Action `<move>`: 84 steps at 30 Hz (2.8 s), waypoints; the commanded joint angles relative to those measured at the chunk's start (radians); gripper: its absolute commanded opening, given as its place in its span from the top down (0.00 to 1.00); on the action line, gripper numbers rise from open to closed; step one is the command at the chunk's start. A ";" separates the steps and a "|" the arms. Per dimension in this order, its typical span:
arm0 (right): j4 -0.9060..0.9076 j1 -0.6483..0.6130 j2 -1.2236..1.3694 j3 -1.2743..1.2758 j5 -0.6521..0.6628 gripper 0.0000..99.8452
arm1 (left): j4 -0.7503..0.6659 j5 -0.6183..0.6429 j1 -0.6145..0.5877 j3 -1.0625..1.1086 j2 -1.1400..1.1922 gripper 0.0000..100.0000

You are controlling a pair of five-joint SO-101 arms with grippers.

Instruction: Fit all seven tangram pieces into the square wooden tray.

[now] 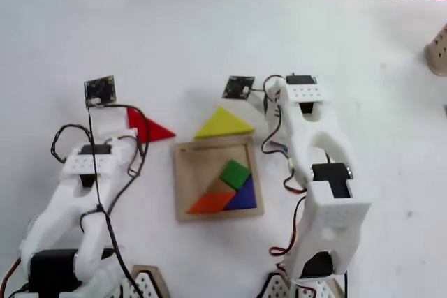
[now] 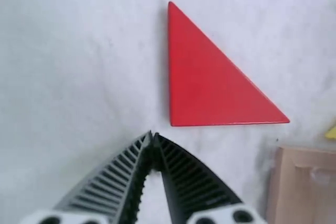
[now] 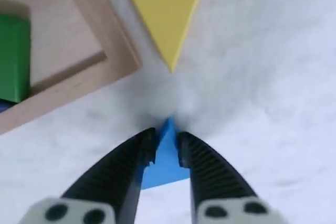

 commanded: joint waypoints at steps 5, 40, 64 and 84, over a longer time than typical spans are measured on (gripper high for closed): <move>-0.001 0.036 -0.074 -0.025 -0.032 0.98 | -0.025 -0.011 0.015 -0.003 -0.036 0.98; 0.041 0.088 -0.081 -0.018 -0.342 0.80 | -0.044 -0.011 0.015 0.002 -0.036 0.98; -0.091 0.096 -0.148 0.149 -0.463 0.76 | -0.044 -0.011 0.015 0.002 -0.036 0.98; -0.090 0.105 -0.157 0.149 -0.532 0.97 | -0.044 -0.011 0.015 0.002 -0.036 0.98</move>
